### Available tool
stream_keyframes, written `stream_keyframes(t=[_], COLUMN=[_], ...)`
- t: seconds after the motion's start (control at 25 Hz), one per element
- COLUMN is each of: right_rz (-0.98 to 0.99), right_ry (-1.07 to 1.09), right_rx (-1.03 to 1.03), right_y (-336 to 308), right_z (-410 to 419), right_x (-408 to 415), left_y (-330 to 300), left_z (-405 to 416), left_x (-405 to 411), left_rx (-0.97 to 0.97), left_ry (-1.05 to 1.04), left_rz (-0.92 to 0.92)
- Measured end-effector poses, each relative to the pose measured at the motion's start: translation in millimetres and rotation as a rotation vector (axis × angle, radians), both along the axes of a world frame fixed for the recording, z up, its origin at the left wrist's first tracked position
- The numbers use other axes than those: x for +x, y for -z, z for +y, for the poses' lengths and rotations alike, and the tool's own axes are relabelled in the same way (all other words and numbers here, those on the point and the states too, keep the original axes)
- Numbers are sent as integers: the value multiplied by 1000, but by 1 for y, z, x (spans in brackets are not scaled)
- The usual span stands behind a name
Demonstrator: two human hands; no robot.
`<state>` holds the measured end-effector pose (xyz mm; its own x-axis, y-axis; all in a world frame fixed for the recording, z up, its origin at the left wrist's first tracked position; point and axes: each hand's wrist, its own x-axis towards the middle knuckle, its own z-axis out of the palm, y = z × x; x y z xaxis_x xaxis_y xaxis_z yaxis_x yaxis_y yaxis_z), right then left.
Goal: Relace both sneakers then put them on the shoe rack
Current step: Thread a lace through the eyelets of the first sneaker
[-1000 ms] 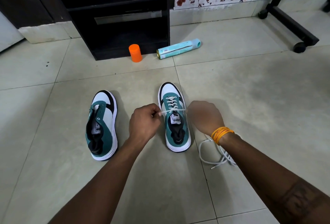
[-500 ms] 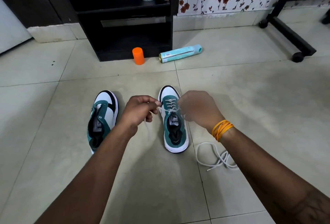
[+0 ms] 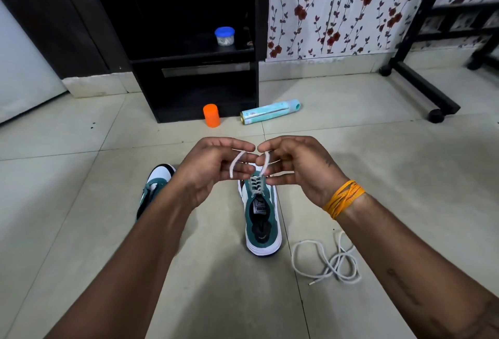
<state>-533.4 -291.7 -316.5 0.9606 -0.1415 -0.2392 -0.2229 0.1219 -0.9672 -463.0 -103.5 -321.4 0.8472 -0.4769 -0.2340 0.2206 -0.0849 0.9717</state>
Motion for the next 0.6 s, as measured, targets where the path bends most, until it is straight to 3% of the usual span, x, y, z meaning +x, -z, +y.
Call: stream_keyframes(t=[0.12, 0.36, 0.6], right_rz=[-90, -343, -382], right_ry=[-26, 151, 198], right_rx=[-72, -528, -361], right_y=[6, 11, 2], right_z=[1, 3, 8], right_x=[-1, 7, 14], left_y=[1, 6, -4], left_z=[2, -6, -21], left_x=[-1, -1, 3], left_rx=[-4, 131, 103], left_ry=[13, -86, -177], left_rz=[-87, -357, -447])
